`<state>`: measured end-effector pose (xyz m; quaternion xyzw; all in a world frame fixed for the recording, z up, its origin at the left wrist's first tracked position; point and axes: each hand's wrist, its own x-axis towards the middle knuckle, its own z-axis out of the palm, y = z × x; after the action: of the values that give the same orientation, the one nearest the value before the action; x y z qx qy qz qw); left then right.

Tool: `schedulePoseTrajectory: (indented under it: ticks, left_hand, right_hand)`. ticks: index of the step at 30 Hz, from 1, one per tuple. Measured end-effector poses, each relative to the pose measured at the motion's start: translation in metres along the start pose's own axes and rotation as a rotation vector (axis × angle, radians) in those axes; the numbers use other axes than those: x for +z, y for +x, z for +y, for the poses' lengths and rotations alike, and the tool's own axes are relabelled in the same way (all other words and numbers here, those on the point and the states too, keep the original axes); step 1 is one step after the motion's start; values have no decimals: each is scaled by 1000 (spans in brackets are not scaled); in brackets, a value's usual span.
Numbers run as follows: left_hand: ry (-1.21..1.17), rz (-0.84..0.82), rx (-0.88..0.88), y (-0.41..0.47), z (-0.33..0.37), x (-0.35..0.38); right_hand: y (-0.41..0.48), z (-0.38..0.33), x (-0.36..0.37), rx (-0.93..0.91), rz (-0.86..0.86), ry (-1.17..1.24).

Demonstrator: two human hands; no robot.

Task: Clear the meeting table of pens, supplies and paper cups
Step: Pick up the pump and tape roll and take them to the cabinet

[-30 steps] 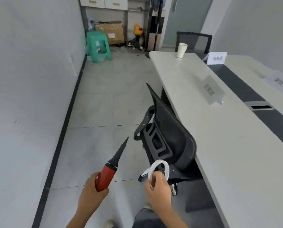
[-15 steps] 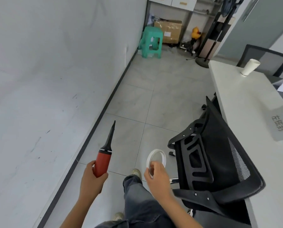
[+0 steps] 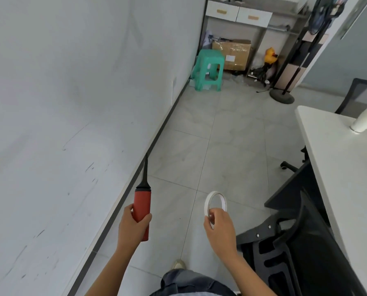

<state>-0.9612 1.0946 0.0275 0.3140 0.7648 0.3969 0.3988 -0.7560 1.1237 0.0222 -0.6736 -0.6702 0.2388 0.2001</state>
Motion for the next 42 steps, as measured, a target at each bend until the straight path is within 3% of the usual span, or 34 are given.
schedulePoseTrajectory:
  ticks: [14, 24, 33, 42]
  left_hand:
    - [76, 75, -160, 211, 70, 14]
    - [159, -104, 49, 407, 180, 16]
    - [247, -359, 62, 476, 222, 94]
    - [159, -257, 116, 607, 330, 185]
  right_hand:
    - [238, -73, 48, -98, -113, -51]
    - [381, -144, 78, 97, -12, -42]
    - [457, -118, 74, 350, 4, -25]
    - [664, -89, 13, 255, 154, 31]
